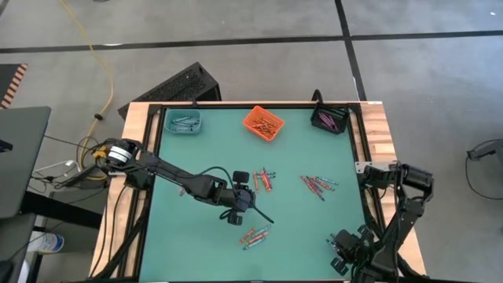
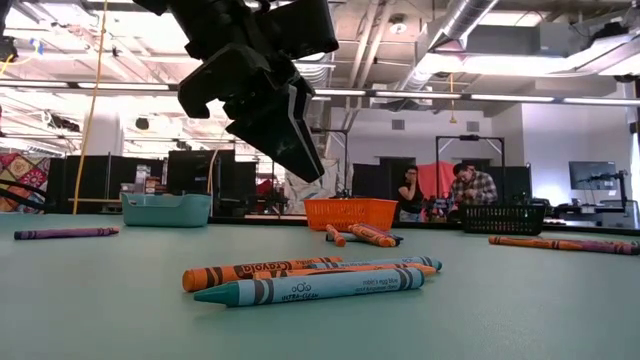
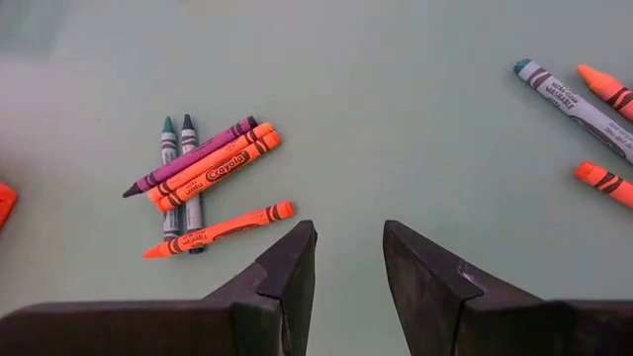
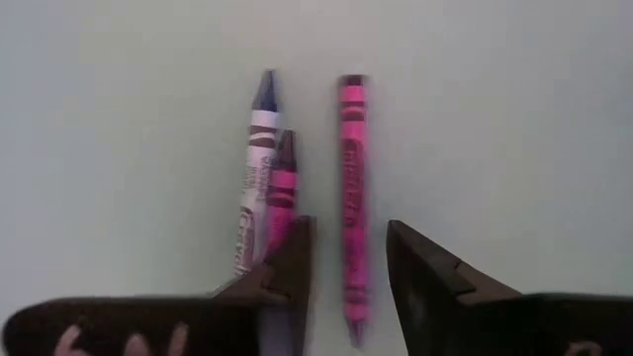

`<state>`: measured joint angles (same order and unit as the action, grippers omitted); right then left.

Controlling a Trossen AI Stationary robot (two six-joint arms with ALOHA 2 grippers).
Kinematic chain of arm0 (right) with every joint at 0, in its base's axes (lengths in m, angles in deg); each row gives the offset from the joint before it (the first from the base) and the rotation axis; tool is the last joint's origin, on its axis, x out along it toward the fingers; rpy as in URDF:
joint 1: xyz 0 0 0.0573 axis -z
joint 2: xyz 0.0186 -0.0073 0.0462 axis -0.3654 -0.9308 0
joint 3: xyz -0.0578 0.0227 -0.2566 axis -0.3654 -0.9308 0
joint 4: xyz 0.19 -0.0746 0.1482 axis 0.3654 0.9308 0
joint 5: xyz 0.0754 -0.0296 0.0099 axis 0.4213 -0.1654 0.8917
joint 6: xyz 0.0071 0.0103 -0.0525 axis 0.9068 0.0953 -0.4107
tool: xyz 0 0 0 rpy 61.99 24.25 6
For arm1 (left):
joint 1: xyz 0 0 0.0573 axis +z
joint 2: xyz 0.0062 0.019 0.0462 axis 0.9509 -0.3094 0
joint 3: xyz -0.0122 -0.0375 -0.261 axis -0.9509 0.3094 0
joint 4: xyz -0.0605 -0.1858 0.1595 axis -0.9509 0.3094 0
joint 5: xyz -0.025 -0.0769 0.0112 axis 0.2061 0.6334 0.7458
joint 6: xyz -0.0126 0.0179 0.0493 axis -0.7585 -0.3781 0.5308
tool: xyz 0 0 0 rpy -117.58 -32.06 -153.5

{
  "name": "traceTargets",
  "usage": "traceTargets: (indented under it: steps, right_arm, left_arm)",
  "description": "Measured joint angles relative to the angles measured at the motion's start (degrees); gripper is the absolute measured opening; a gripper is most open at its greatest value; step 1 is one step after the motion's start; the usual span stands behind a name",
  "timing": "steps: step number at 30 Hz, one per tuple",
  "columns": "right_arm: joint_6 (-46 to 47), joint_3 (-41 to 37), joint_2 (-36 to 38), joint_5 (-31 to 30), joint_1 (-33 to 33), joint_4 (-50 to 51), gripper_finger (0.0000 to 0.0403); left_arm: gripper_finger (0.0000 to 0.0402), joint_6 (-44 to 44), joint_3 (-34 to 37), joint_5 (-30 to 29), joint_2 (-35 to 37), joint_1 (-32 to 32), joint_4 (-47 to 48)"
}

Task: Sort crayons
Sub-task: Put the violet crayon into the black bin

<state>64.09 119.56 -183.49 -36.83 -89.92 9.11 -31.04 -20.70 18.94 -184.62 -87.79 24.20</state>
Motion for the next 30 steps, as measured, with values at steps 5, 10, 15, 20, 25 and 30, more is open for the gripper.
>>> traceTargets:
  steps: [5,10,15,20,25,30]
  right_arm:
    - [0.85,-3.14,0.39,0.55,-0.02,-4.41,0.0125]
    - [0.43,-3.19,0.28,0.71,-0.01,-4.63,0.0103]
    - [0.08,-3.24,0.22,1.0,0.0,-5.08,0.0058]
    - [-0.05,-3.31,0.22,1.2,0.0,-5.11,0.0009]
    - [-0.22,-3.28,0.2,1.86,0.49,-5.31,0.0005]
    - [-1.87,-0.7,0.12,3.54,1.63,-2.12,0.0002]
  left_arm:
    - [0.0112,-0.8,0.0,0.02,0.0,0.0,0.06]
    - [0.0112,-0.77,0.0,0.0,0.0,0.0,0.31]
    - [0.0112,-0.76,0.0,-0.01,0.0,0.0,0.07]
    - [0.0112,-0.8,0.0,-0.02,0.0,0.0,0.04]
    - [0.0112,-0.88,0.0,-0.02,0.0,0.0,0.09]
    - [0.0112,-0.91,0.0,-0.04,0.0,0.0,0.11]
